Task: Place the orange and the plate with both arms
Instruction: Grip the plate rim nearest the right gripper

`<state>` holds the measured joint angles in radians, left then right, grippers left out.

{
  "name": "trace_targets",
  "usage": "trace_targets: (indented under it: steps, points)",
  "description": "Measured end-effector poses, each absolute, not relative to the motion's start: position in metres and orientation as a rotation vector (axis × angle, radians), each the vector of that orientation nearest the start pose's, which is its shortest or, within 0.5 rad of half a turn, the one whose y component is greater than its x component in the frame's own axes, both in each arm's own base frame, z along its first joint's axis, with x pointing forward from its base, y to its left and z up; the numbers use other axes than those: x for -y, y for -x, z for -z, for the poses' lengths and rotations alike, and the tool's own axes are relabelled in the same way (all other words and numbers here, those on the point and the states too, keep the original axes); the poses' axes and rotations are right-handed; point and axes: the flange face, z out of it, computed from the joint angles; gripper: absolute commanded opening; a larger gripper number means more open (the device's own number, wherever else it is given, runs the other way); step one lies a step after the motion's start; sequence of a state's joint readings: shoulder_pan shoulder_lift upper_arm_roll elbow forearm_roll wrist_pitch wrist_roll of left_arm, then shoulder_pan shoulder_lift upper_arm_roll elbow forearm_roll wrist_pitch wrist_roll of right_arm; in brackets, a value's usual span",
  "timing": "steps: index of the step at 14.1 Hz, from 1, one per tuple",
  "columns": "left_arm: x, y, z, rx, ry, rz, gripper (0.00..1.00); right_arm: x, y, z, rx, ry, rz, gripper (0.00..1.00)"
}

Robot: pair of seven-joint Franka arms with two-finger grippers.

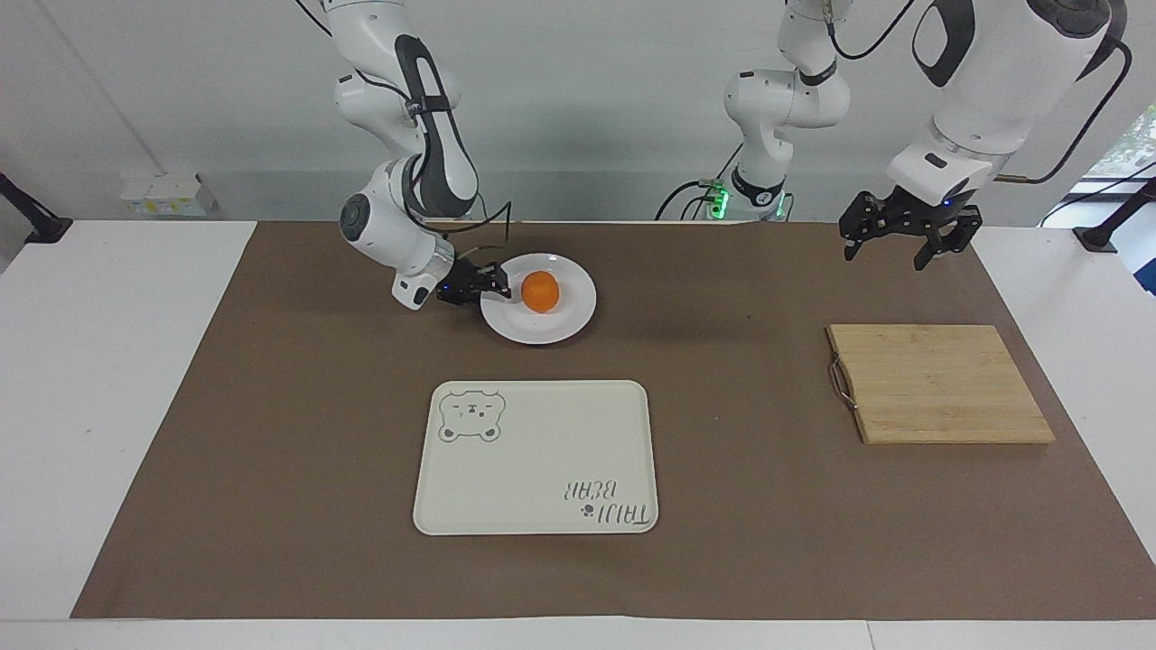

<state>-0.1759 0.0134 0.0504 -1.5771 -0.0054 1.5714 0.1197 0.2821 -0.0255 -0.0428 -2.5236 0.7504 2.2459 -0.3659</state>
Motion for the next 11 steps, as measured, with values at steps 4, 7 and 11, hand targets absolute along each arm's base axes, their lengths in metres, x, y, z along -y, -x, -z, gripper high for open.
trace_targets:
  steps: [4, 7, 11]
  points:
    - [0.070, -0.554, -0.614, -0.382, 3.122, -0.029, 1.00, -0.122, -0.419, -0.274, 0.052, 2.585, -0.267, 0.10]
    - [0.069, -0.553, -0.615, -0.377, 3.123, -0.027, 1.00, -0.125, -0.422, -0.278, 0.058, 2.578, -0.256, 0.00]
    - [0.064, -0.551, -0.621, -0.366, 3.124, -0.011, 1.00, -0.125, -0.429, -0.285, 0.074, 2.572, -0.232, 0.00]
